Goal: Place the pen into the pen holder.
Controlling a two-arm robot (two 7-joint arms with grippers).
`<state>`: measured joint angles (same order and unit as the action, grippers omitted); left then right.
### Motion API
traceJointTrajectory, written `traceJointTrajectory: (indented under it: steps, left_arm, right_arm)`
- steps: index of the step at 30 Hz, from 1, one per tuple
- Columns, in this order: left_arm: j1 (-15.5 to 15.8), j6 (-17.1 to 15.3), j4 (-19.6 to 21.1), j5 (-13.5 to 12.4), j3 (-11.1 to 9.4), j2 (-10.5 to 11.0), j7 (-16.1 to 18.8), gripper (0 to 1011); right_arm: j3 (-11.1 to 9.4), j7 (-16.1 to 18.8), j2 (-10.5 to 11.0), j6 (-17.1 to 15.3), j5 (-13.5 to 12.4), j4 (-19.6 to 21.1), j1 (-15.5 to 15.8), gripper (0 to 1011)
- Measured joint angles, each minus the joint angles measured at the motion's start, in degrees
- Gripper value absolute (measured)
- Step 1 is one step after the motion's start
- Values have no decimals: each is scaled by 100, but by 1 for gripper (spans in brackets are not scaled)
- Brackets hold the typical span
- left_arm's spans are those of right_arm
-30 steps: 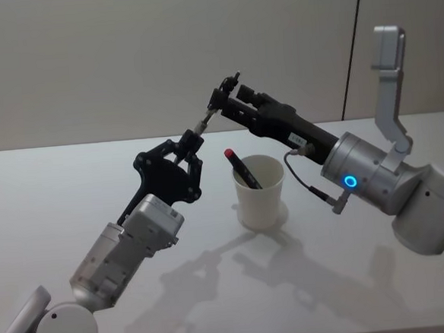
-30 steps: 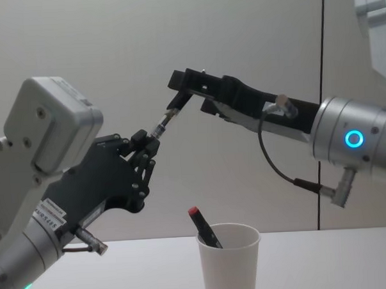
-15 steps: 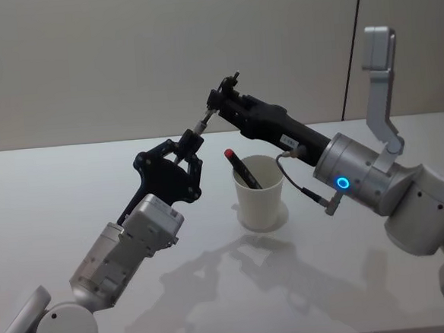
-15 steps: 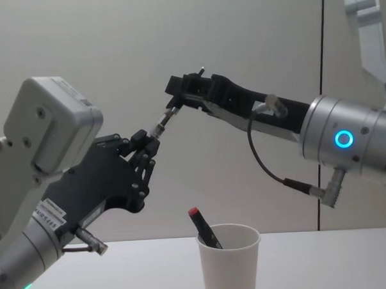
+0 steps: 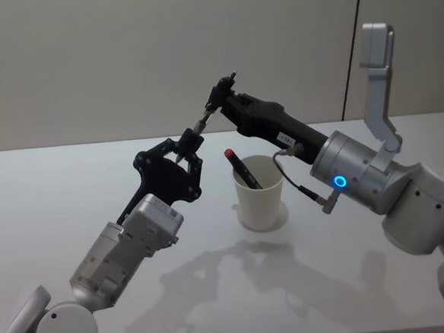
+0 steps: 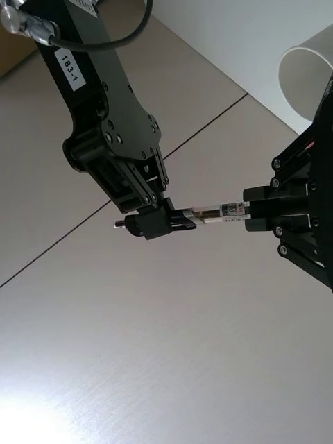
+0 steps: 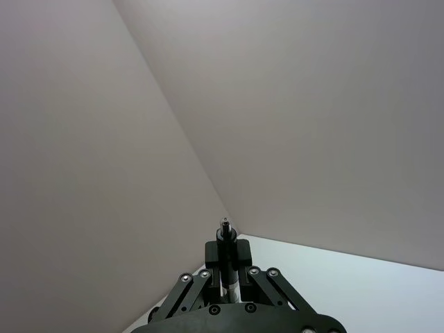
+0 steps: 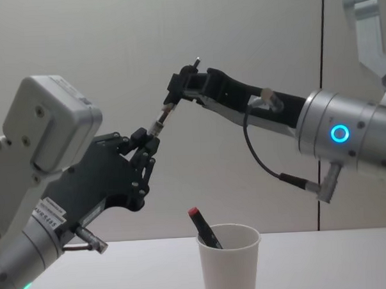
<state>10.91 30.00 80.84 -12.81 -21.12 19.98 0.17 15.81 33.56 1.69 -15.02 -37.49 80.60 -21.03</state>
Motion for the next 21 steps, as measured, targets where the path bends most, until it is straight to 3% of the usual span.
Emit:
traceJointTrajectory:
  steps: [10, 21]
  left_arm:
    - [-3, -23, -5, -3, 0, 4, -1, 161]
    - [-2, -25, -4, -7, -1, 0, -3, 497]
  right_arm:
    - [18, -53, 22, 82, -75, 57, -12, 130]
    - [42, -89, 40, 141, -98, 57, -34, 130]
